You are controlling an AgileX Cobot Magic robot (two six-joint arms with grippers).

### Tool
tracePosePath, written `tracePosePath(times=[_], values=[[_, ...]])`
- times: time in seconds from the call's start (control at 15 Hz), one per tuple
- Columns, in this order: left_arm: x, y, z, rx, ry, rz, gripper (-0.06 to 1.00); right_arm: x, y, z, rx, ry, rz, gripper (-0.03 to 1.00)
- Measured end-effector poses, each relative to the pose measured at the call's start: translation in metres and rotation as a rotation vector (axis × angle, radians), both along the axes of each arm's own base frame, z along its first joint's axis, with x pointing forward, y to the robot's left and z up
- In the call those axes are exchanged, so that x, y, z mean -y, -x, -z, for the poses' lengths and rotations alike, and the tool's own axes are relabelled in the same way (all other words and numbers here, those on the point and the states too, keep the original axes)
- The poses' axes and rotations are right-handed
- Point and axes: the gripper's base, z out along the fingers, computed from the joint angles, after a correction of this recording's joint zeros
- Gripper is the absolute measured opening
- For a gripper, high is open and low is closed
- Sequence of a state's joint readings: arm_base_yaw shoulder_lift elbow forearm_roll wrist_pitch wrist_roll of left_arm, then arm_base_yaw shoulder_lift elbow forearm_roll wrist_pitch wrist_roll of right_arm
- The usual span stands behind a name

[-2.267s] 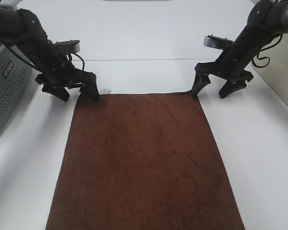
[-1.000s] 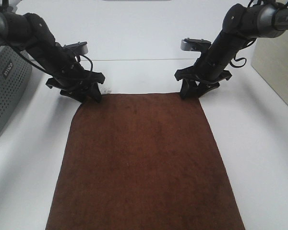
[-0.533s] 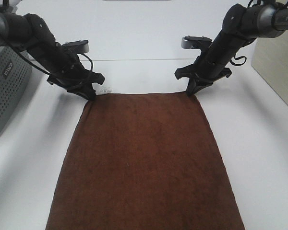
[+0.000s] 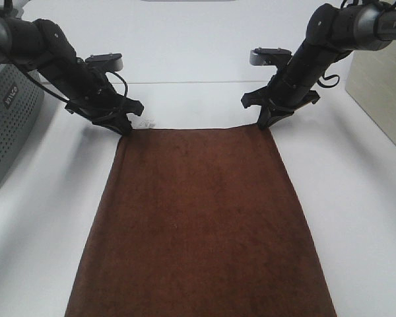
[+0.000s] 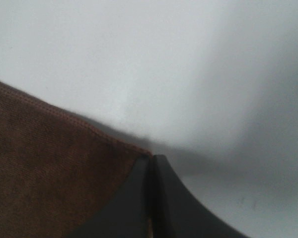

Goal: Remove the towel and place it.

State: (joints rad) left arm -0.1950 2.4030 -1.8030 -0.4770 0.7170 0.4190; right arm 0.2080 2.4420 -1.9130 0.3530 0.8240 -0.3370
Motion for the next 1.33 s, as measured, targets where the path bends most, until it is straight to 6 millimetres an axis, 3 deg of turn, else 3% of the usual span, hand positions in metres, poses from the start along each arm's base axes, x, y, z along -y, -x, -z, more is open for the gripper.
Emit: tracePosePath(times=[0.4,0.67,1.33], values=[[0.002,-0.027,-0.039,0.197,0.005,-0.011,0.00,-0.004,-0.025,-0.034,0.196,-0.027,0.016,0.01],[-0.001,-0.039,-0.049,0.346,-0.028,-0.030,0.00,-0.005,-0.043,-0.058,0.370,-0.044,0.038,0.01],[-0.008,-0.059,-0.065,0.642,-0.083,-0.095,0.00,-0.002,-0.063,-0.063,0.619,-0.038,0.089,0.01]])
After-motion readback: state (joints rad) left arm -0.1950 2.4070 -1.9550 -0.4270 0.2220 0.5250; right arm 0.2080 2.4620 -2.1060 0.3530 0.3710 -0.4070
